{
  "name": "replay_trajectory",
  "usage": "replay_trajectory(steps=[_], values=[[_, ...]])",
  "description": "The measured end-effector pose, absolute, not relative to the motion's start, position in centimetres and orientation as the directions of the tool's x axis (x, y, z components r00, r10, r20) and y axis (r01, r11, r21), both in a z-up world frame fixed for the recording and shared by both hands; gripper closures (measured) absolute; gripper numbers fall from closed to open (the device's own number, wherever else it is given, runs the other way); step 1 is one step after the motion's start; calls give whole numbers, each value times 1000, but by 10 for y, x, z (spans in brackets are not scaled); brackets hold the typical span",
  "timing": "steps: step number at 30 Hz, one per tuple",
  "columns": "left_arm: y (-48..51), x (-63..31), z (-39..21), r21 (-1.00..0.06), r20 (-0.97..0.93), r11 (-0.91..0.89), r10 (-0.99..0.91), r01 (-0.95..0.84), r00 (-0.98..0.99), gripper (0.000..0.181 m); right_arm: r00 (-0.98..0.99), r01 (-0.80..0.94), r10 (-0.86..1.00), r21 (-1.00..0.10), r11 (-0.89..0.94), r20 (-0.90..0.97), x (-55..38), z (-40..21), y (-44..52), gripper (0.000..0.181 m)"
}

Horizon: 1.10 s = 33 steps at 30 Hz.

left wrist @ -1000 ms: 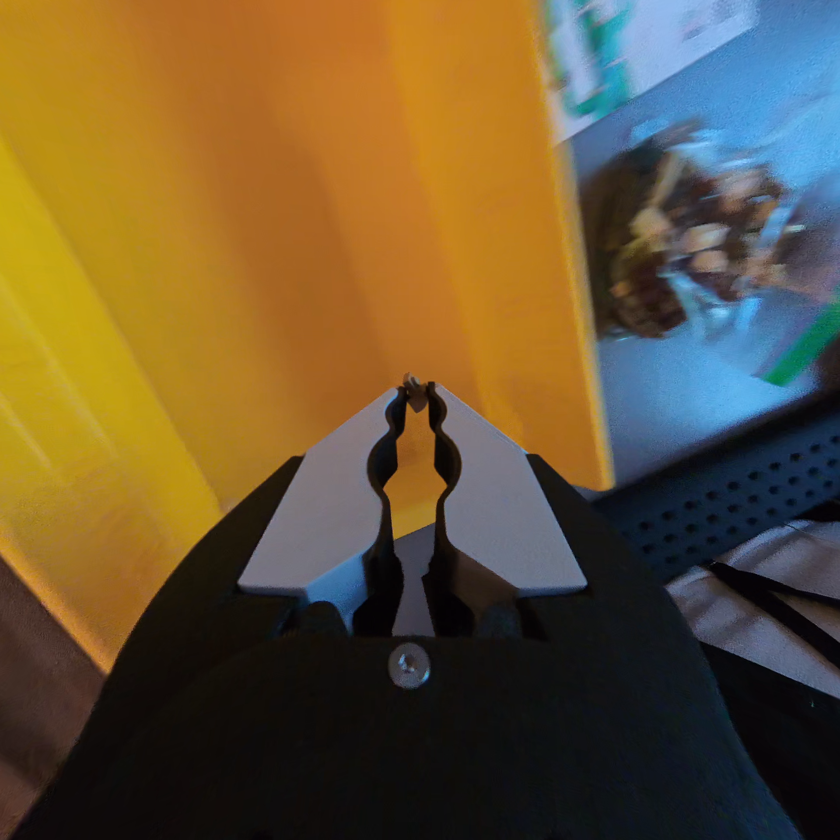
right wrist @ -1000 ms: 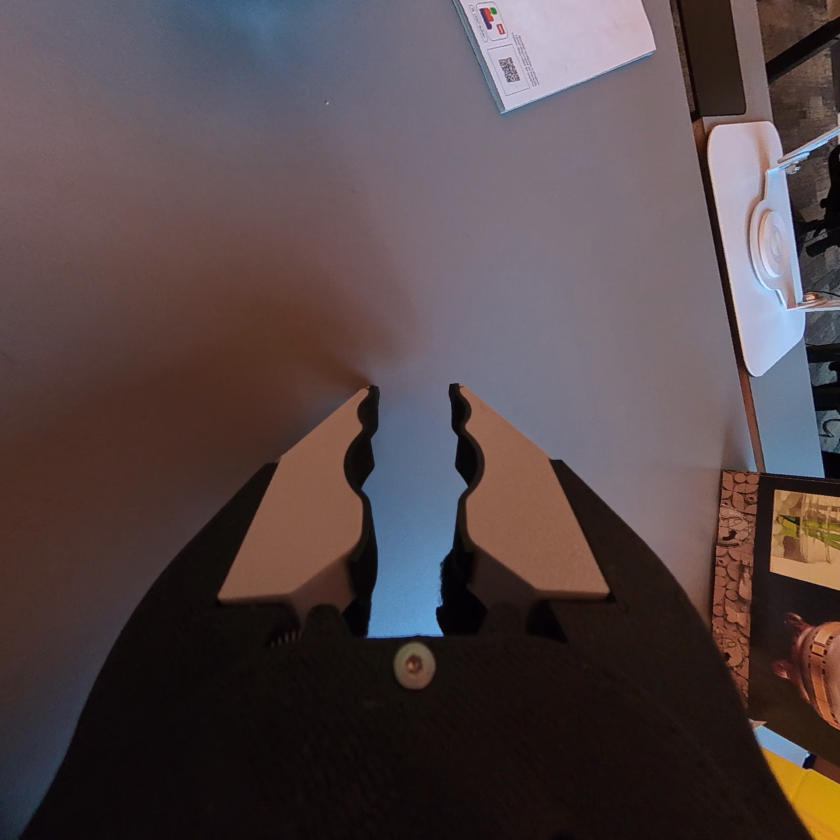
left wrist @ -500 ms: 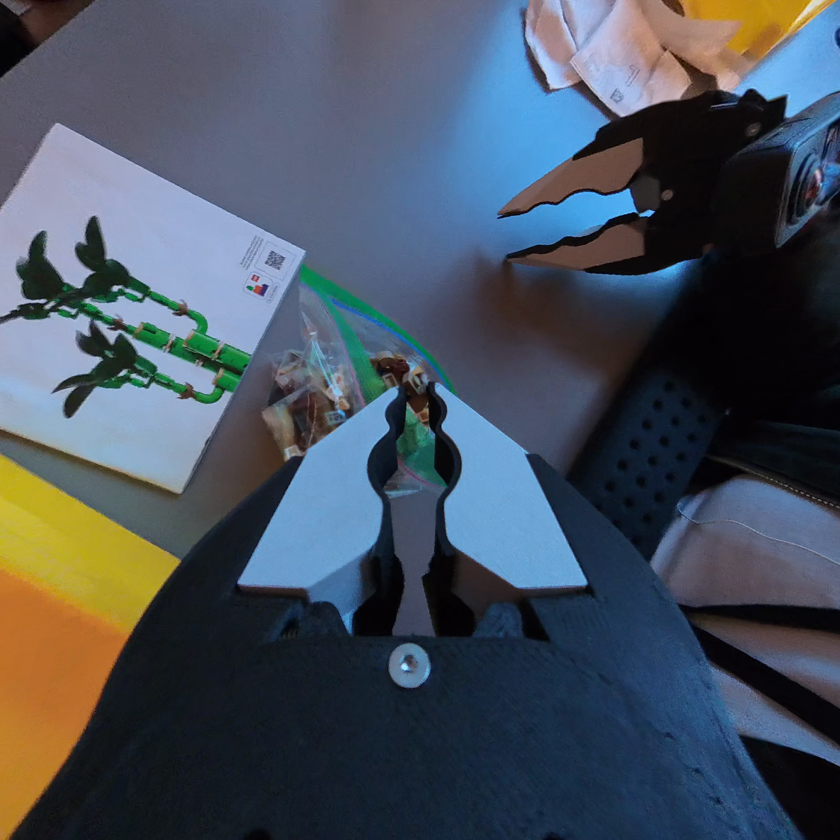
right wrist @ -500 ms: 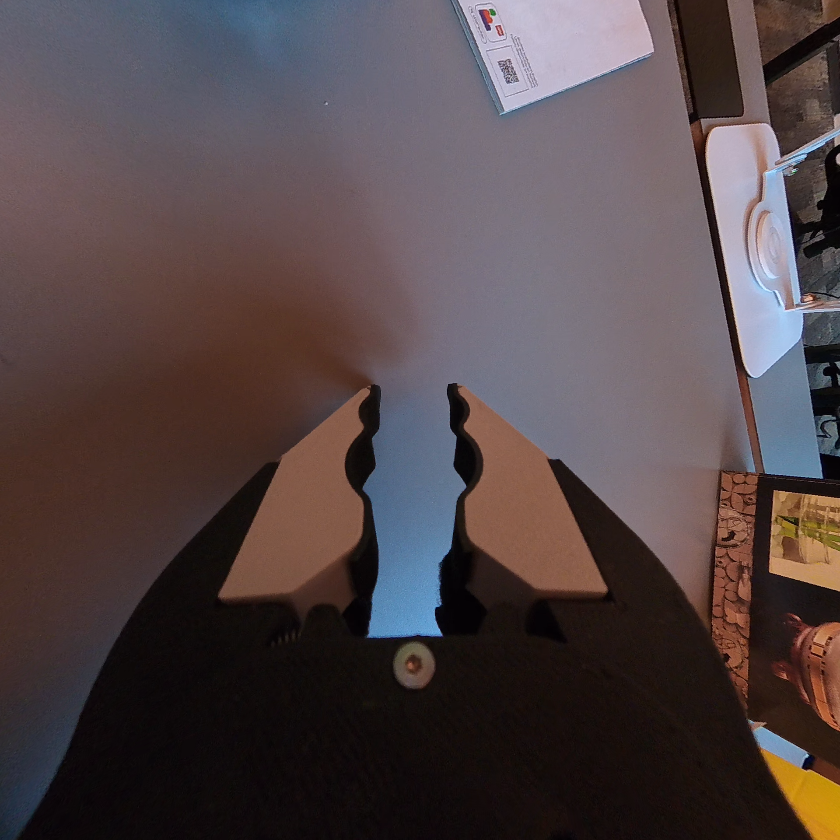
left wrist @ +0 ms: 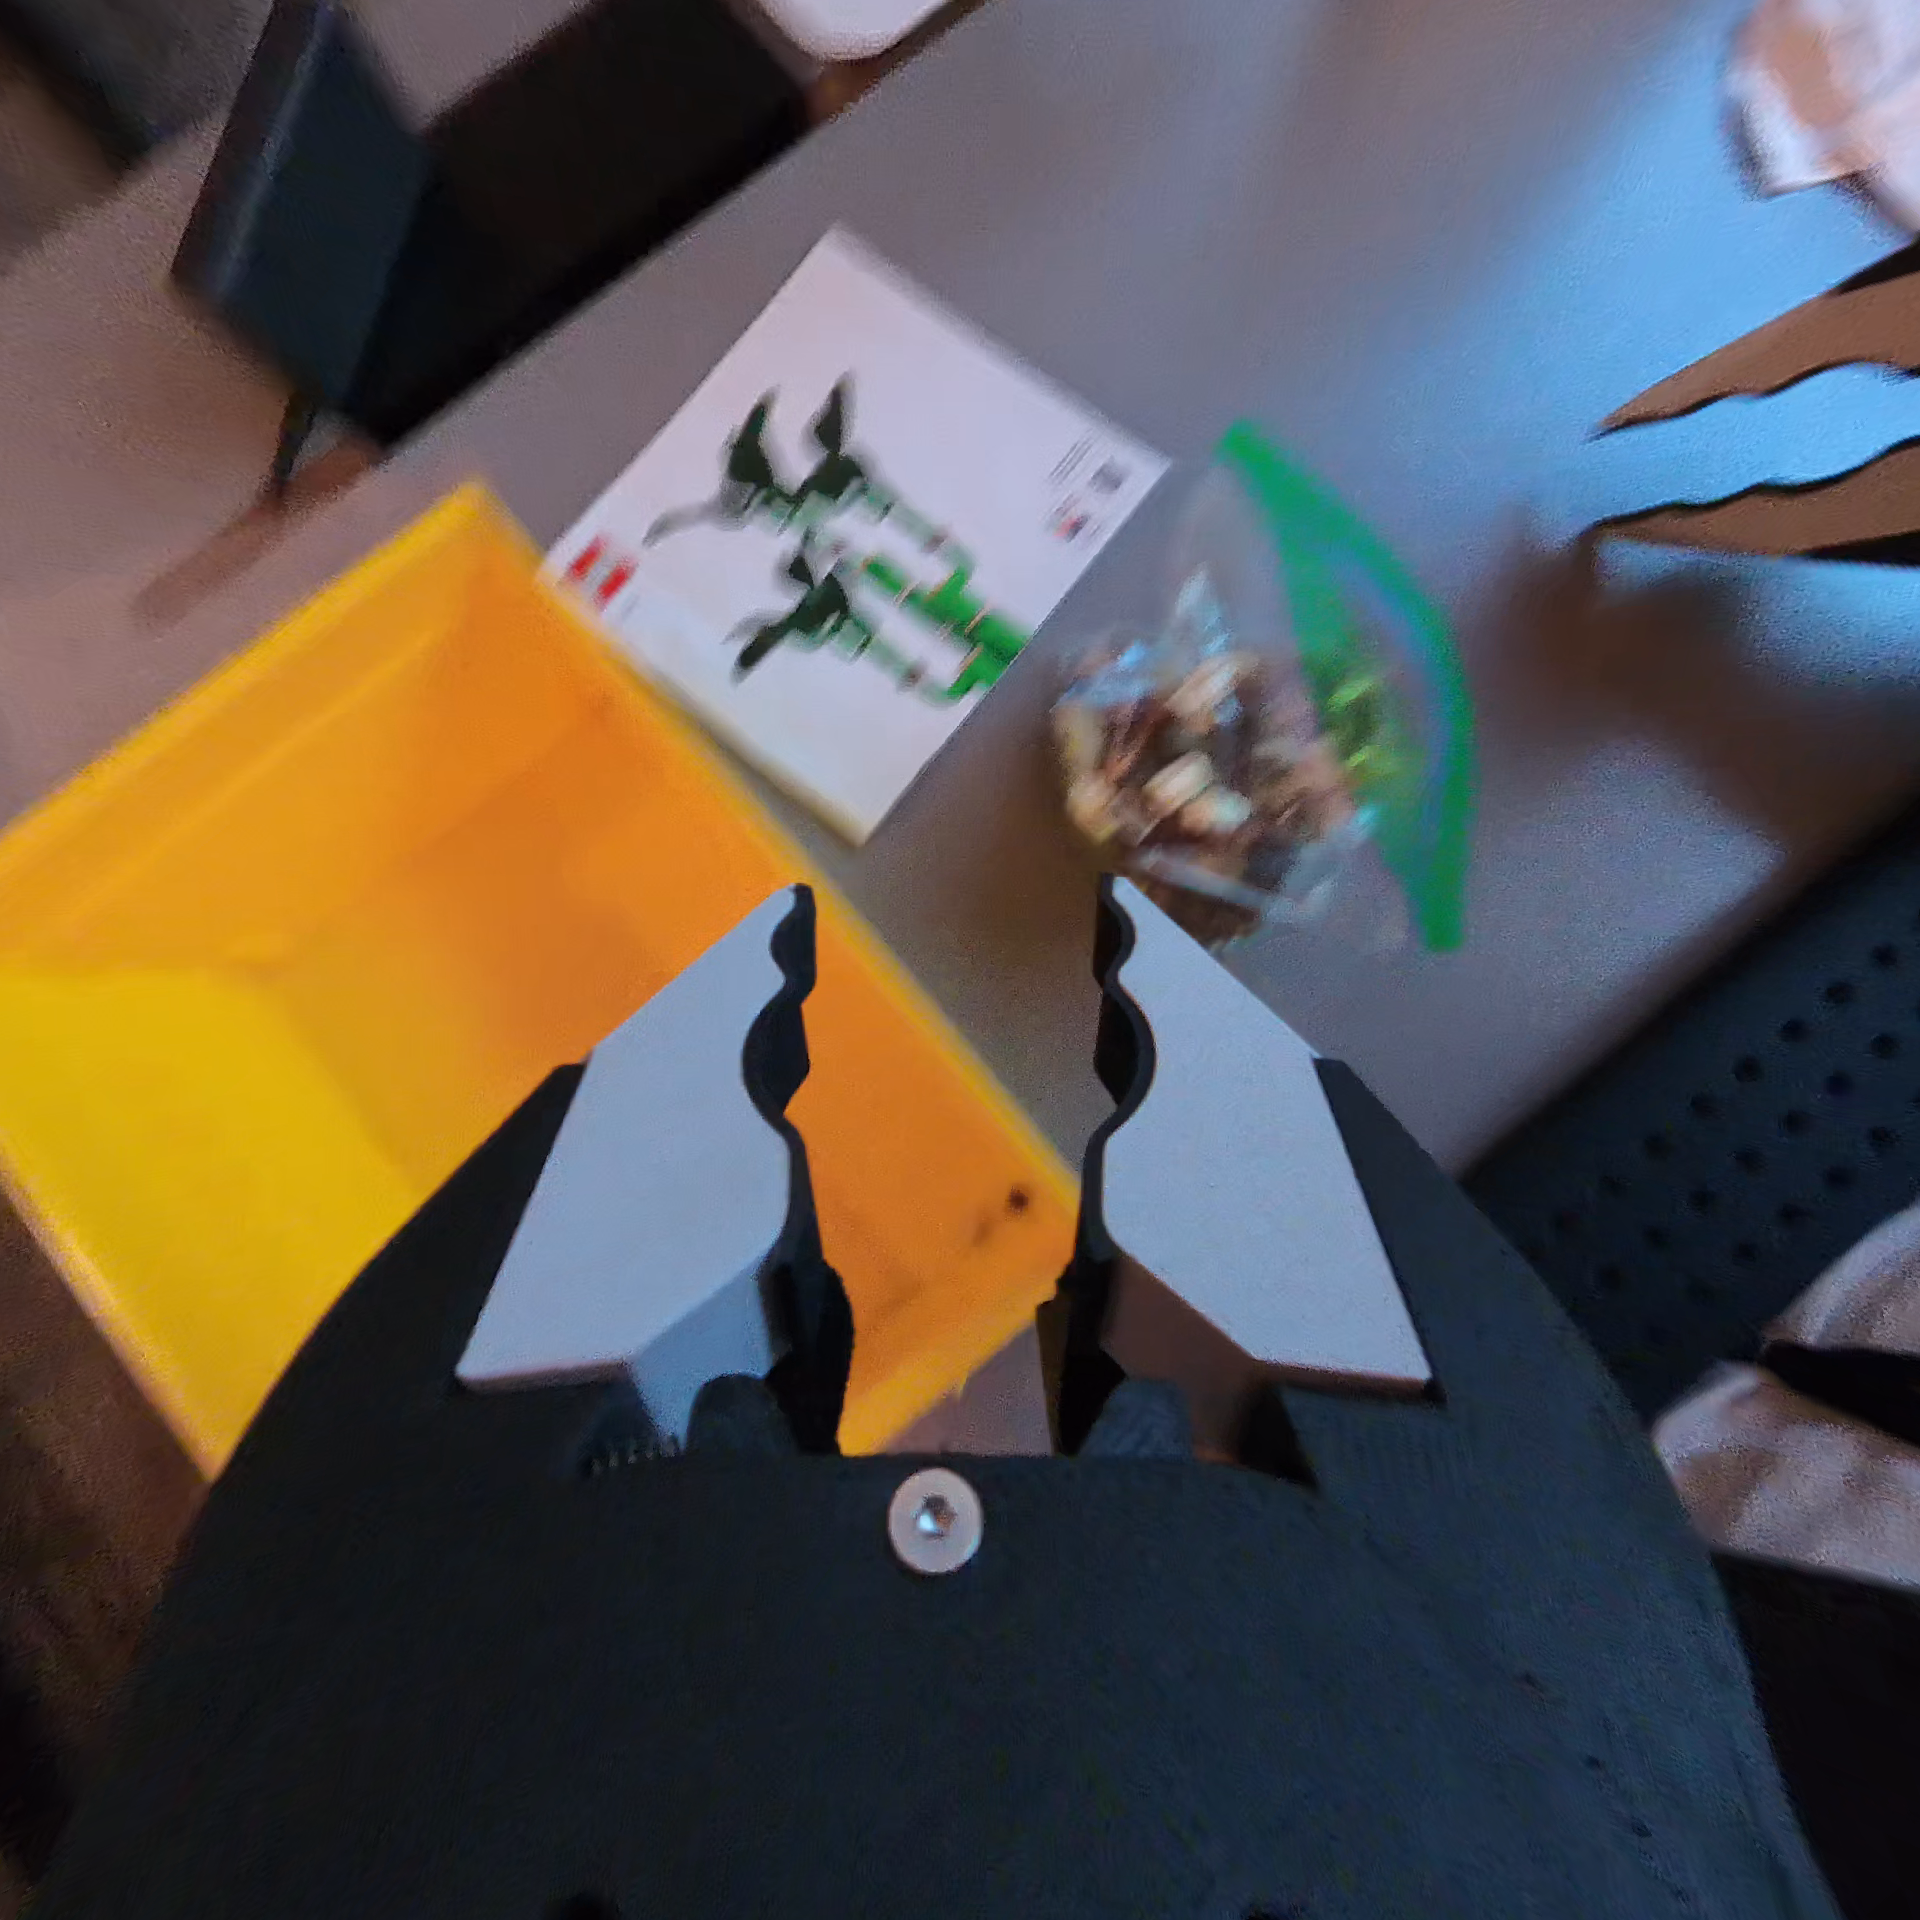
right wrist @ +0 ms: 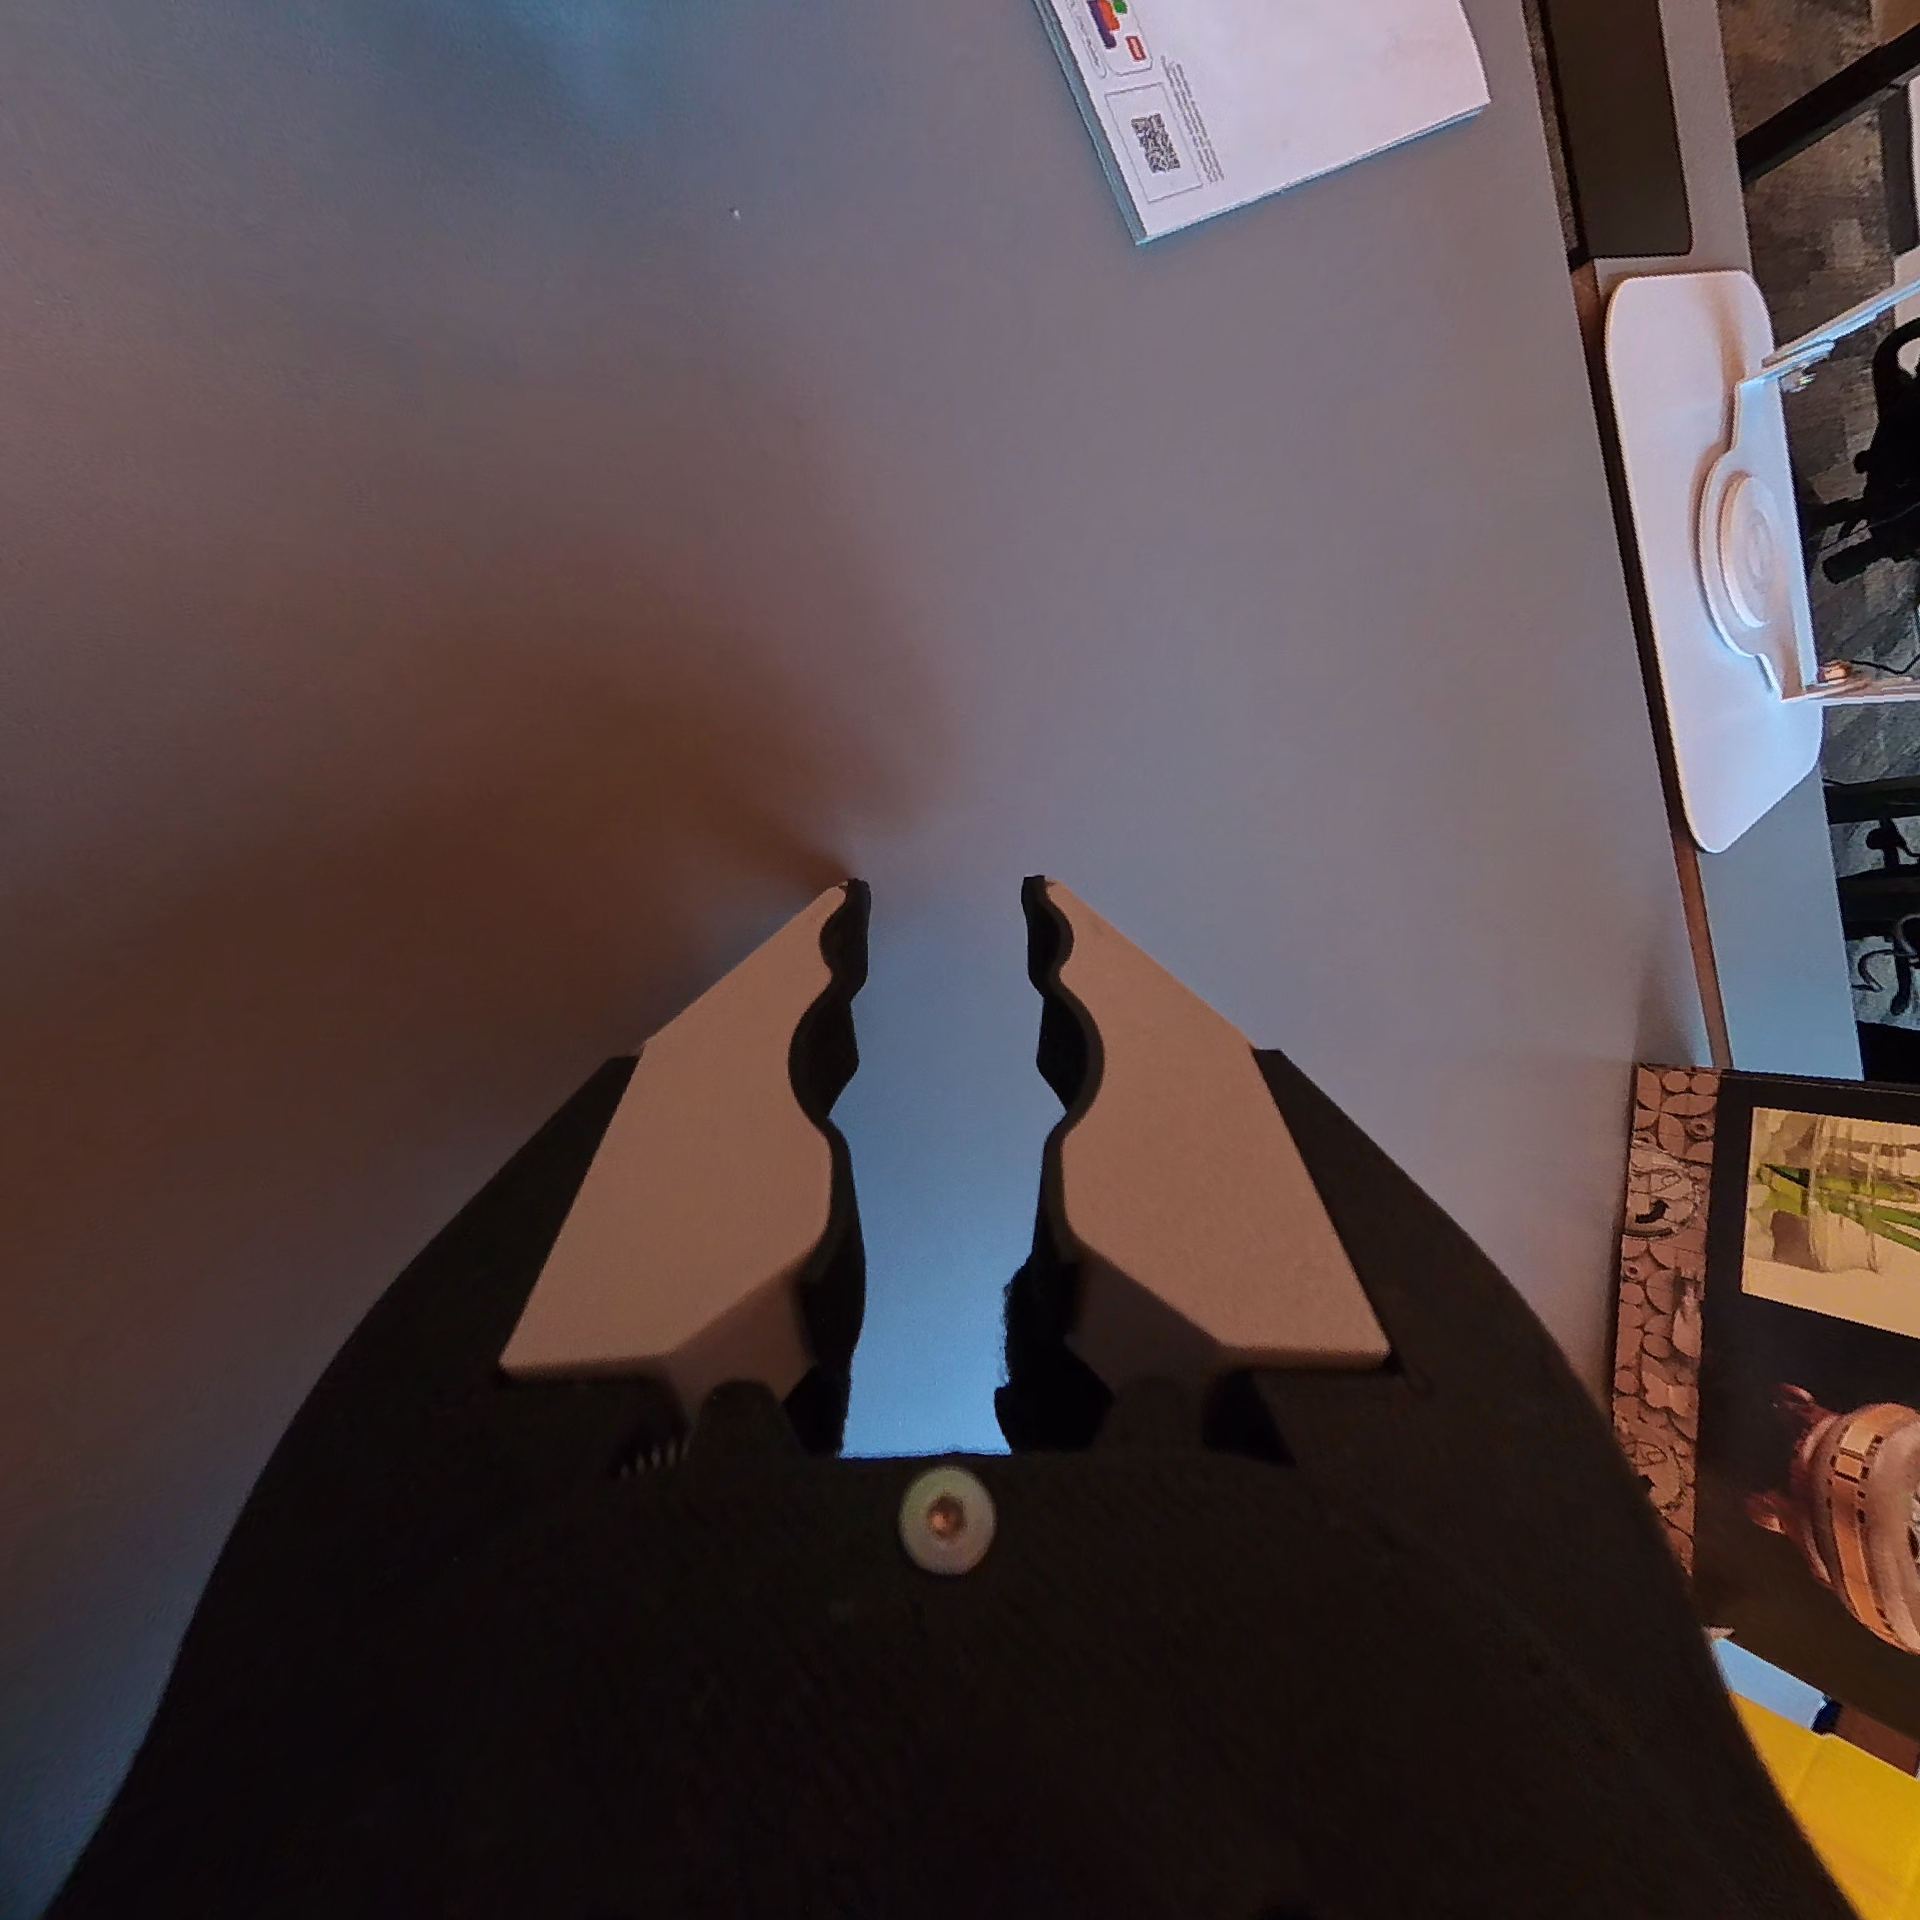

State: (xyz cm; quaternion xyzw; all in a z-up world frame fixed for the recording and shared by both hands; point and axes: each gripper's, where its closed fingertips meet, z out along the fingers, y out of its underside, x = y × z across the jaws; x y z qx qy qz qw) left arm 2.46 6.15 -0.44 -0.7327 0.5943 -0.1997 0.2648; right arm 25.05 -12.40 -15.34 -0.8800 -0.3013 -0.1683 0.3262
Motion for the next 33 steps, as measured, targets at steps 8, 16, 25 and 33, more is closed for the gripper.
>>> replay_trajectory(steps=[8,16,25,33], values=[[122,-129,-98,-132,8,-600,-797,-789,604,145,758,644,414,-484,-592,503,248,-149,-121,151],[119,-167,-155,215,-12,-641,-756,-737,654,142,763,639,417,-479,-602,493,249,-154,-121,152],[111,-178,-165,397,-7,-580,-777,-711,629,143,760,643,422,-473,-603,495,249,-154,-122,152],[102,-173,-166,428,51,-545,-782,-721,622,172,759,643,423,-472,-603,495,248,-154,-122,152]])
